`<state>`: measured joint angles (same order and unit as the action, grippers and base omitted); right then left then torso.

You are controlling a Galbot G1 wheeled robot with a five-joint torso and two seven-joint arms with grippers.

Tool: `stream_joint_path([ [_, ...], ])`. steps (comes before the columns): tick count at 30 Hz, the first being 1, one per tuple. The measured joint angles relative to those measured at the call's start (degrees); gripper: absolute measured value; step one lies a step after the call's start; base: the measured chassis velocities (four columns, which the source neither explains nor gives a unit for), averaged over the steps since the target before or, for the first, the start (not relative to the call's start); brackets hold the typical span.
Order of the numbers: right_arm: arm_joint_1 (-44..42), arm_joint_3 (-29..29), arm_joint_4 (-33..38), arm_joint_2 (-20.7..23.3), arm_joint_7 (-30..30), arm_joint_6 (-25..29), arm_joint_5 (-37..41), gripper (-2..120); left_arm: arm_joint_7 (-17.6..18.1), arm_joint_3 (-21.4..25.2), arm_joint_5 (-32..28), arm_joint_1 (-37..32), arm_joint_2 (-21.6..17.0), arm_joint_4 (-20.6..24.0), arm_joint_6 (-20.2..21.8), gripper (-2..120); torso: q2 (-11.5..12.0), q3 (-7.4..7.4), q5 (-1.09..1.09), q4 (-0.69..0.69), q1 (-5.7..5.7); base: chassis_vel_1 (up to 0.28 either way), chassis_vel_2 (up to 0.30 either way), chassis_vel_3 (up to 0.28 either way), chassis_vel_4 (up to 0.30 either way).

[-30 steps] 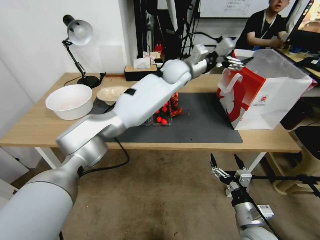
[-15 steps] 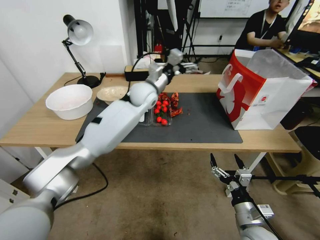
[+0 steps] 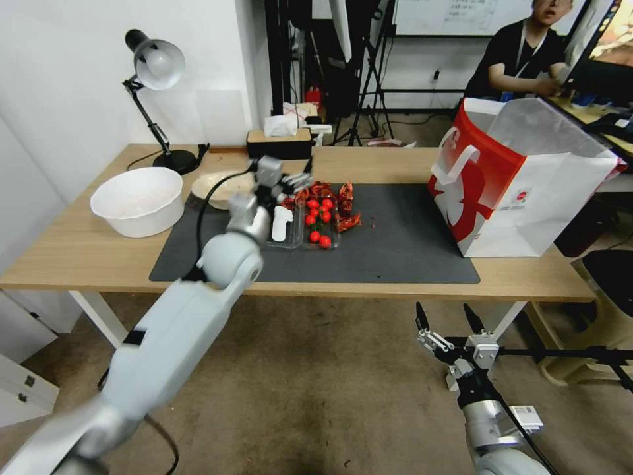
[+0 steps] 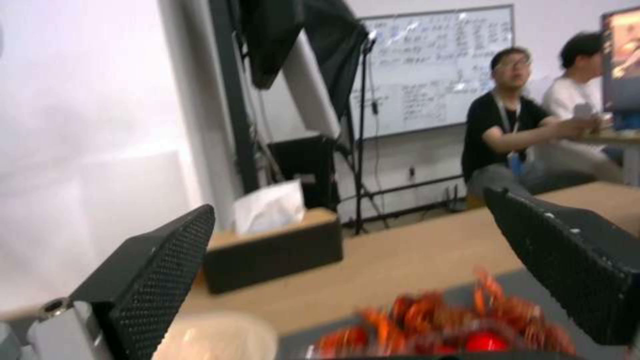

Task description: Pick up the trash from the table and place it into the takeout bag.

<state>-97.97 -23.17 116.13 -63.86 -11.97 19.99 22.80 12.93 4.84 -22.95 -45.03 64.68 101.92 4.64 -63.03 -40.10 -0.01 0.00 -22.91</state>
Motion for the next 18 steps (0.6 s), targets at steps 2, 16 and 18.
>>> stream_joint_path([
  [2, -0.02, -0.01, 0.07, -0.02, 0.00, 0.00, -0.03, 100, 0.31, 0.78, 0.70, -1.56, 0.03, 0.72, 0.00, 100, 0.00, 0.00, 0.00, 0.01, 0.00, 0.000, 0.000, 0.000, 0.000],
  [16, -0.87, -0.25, 2.36, 0.14, 0.02, 0.01, -0.15, 100, 1.51, 11.20, 8.77, -24.72, 3.36, 10.24, -1.61, 100, 0.00, 0.00, 0.01, 0.00, 0.00, 0.000, 0.000, 0.000, 0.000],
  [18, -0.93, -0.25, 2.52, 0.20, 0.03, 0.02, -0.16, 100, 0.77, 12.84, 10.04, -27.95, 3.84, 11.23, -2.55, 100, 0.00, 0.00, 0.01, 0.00, 0.00, 0.000, 0.000, 0.000, 0.000],
])
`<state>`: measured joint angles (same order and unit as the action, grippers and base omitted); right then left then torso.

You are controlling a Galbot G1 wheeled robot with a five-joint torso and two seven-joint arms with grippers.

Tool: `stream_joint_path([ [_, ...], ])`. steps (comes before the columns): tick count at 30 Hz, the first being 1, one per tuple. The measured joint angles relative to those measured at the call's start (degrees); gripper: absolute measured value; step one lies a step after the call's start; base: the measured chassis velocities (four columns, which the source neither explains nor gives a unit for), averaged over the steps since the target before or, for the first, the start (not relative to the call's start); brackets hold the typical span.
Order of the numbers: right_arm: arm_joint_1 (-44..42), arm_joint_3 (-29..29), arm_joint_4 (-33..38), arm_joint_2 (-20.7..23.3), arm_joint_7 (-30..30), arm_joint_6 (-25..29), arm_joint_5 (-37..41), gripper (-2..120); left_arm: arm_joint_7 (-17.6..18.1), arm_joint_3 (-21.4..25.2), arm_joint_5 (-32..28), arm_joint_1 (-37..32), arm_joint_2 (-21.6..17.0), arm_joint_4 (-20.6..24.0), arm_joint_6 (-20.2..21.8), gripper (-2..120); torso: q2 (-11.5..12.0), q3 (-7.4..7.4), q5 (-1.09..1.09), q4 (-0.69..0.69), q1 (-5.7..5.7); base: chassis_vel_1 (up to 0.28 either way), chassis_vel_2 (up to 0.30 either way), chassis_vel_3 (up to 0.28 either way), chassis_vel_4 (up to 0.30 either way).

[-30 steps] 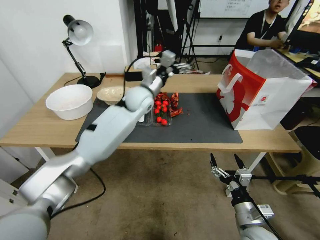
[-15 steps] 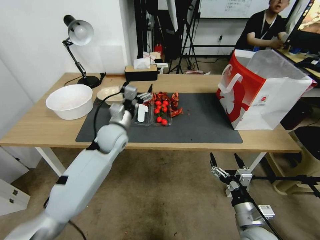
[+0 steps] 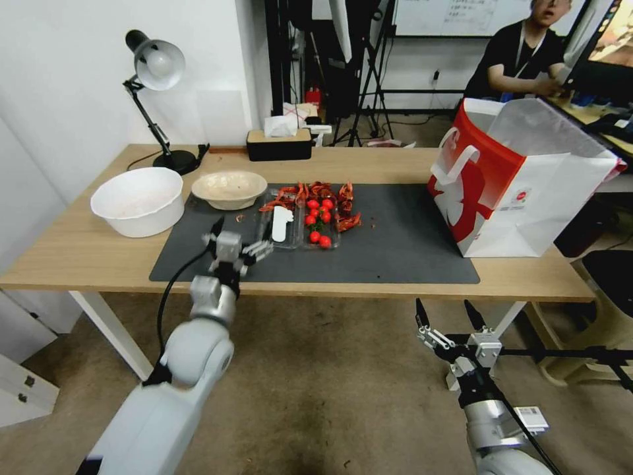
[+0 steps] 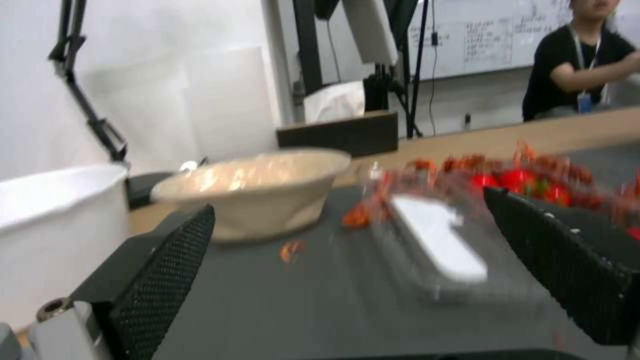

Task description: Pick up the trash from the table and place it into the takeout bag.

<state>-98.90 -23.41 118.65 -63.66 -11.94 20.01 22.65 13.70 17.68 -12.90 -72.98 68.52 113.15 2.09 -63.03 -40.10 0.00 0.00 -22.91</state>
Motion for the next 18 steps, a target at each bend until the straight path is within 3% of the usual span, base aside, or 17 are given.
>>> stream_joint_path([
  [10, -0.08, 0.00, 0.67, 0.14, 0.00, 0.20, -0.07, 100, -2.62, 6.39, 3.26, -14.21, 2.82, 3.25, -5.47, 100, 0.00, 0.00, 0.00, -0.01, 0.00, 0.000, 0.000, 0.000, 0.000],
  [18, -0.17, 0.00, 0.84, 0.02, 0.00, 0.36, -0.30, 100, -5.66, 8.39, 2.88, -18.86, 3.42, 3.39, -8.16, 100, 0.00, 0.00, -0.01, 0.01, 0.00, 0.000, 0.000, 0.000, 0.000],
])
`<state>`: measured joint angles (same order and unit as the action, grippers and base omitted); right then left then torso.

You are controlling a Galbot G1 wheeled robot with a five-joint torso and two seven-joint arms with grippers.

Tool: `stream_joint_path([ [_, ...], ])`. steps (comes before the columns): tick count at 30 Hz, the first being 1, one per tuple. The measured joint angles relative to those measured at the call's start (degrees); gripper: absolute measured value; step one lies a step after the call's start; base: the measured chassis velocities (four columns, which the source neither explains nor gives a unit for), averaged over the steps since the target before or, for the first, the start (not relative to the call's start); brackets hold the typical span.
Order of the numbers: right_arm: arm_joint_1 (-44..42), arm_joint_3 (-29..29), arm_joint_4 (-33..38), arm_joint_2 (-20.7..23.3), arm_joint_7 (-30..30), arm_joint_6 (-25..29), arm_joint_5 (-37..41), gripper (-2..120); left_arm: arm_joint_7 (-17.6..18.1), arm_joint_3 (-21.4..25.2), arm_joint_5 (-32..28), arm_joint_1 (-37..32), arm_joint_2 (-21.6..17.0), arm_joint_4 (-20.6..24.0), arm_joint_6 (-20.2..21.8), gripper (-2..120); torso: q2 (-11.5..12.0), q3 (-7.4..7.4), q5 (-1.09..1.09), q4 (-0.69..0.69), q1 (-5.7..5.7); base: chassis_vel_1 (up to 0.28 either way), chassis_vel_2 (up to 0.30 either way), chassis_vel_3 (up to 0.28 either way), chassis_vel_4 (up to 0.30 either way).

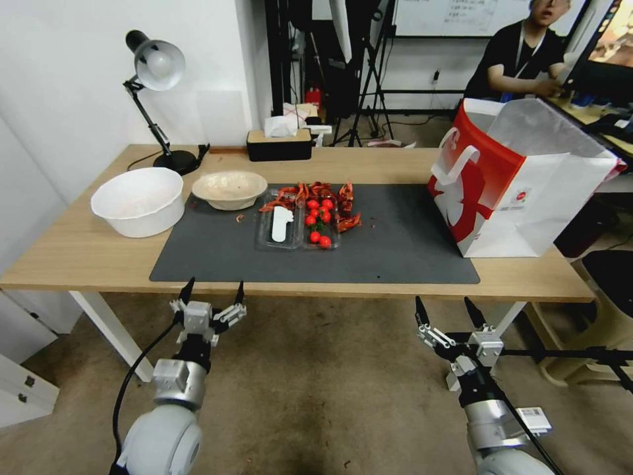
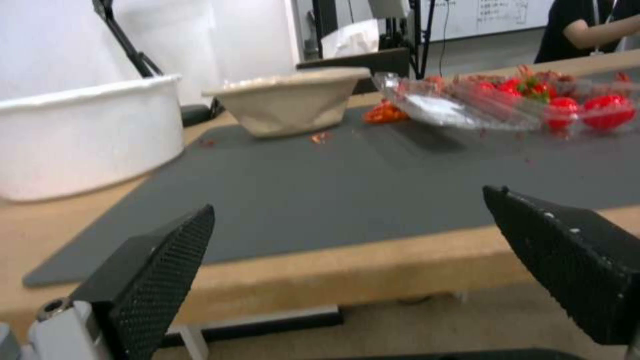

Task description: Pick up the trash from the table and place it into the takeout bag.

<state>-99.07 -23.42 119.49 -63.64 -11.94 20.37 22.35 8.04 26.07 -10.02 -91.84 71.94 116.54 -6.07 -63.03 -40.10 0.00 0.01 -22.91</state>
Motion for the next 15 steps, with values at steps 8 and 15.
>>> stream_joint_path([
  [8, 0.31, 0.03, 0.02, -0.13, 0.01, -0.27, -0.05, 100, -0.48, 0.45, -0.58, -0.87, 0.58, -0.02, 0.48, 100, 0.01, 0.00, 0.01, -0.01, -0.01, 0.000, 0.000, 0.000, 0.000],
  [15, 0.41, 0.01, -0.04, -0.11, 0.03, -0.37, -0.04, 100, -0.50, 0.24, -0.73, -0.93, 1.28, -0.68, 0.52, 100, 0.01, 0.00, 0.00, -0.01, -0.01, 0.000, 0.000, 0.000, 0.000],
])
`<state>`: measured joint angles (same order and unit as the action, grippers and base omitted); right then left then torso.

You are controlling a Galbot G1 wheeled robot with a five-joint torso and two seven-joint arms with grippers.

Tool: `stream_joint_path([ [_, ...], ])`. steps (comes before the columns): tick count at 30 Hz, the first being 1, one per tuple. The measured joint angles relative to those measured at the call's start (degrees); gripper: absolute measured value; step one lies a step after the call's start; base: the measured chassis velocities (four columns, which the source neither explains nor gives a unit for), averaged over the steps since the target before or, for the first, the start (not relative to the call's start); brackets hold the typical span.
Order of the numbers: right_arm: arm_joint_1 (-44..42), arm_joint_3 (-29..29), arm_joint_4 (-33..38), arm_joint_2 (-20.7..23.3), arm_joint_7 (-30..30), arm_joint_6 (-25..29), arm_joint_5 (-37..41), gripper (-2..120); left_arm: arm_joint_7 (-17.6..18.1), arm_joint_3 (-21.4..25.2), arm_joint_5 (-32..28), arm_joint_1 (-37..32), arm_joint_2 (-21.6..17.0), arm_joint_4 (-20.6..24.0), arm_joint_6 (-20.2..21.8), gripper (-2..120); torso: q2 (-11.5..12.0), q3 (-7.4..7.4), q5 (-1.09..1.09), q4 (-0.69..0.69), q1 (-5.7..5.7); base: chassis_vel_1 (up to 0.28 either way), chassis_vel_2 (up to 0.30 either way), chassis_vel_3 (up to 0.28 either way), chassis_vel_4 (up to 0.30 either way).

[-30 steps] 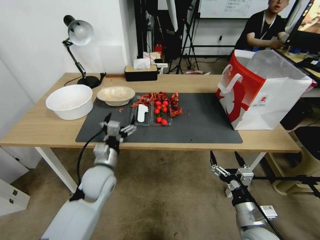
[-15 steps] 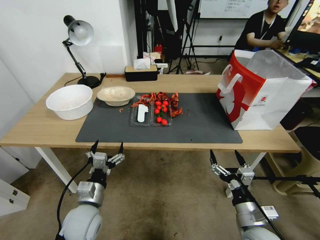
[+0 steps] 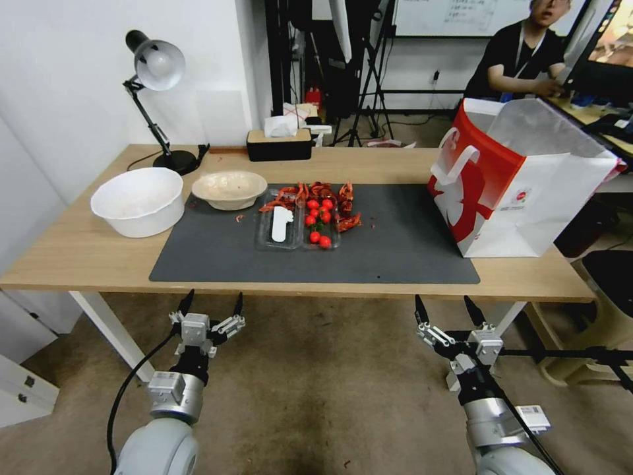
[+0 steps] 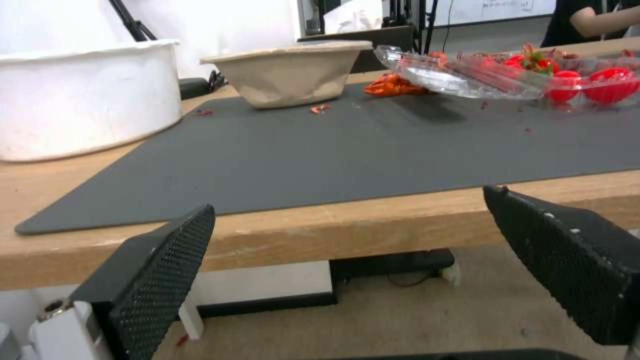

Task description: Pick up the trash from the table and place it into the takeout bag.

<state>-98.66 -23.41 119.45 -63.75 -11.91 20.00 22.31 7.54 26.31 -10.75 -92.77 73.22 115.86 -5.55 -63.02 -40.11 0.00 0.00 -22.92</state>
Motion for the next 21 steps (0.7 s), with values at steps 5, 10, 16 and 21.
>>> stream_joint_path([
  [5, 0.03, -0.01, -0.13, 0.00, 0.01, -0.01, 0.05, 100, 0.54, -0.05, -0.91, 0.63, -0.01, -0.70, 0.02, 100, 0.00, 0.00, 0.00, 0.00, 0.00, 0.000, 0.000, 0.000, 0.000],
  [10, 0.05, -0.12, -0.14, 0.07, 0.00, -0.02, 0.13, 100, 2.39, -0.29, -6.41, 3.10, -0.99, -0.44, 2.34, 100, 0.00, 0.00, 0.00, 0.00, 0.00, 0.000, 0.000, 0.000, 0.000],
  [16, -0.04, -0.22, -0.14, 0.12, -0.02, -0.06, 0.14, 100, 8.43, -1.41, -21.62, 11.69, -3.28, 1.63, 9.56, 100, 0.00, 0.00, 0.00, 0.00, 0.00, 0.000, 0.000, 0.000, 0.000],
  [21, -0.02, -0.21, -0.14, 0.05, -0.04, -0.18, 0.13, 100, 11.91, -2.38, -29.24, 17.69, -4.06, 1.15, 12.33, 100, 0.00, -0.01, 0.01, 0.00, 0.00, 0.000, 0.000, 0.000, 0.000],
])
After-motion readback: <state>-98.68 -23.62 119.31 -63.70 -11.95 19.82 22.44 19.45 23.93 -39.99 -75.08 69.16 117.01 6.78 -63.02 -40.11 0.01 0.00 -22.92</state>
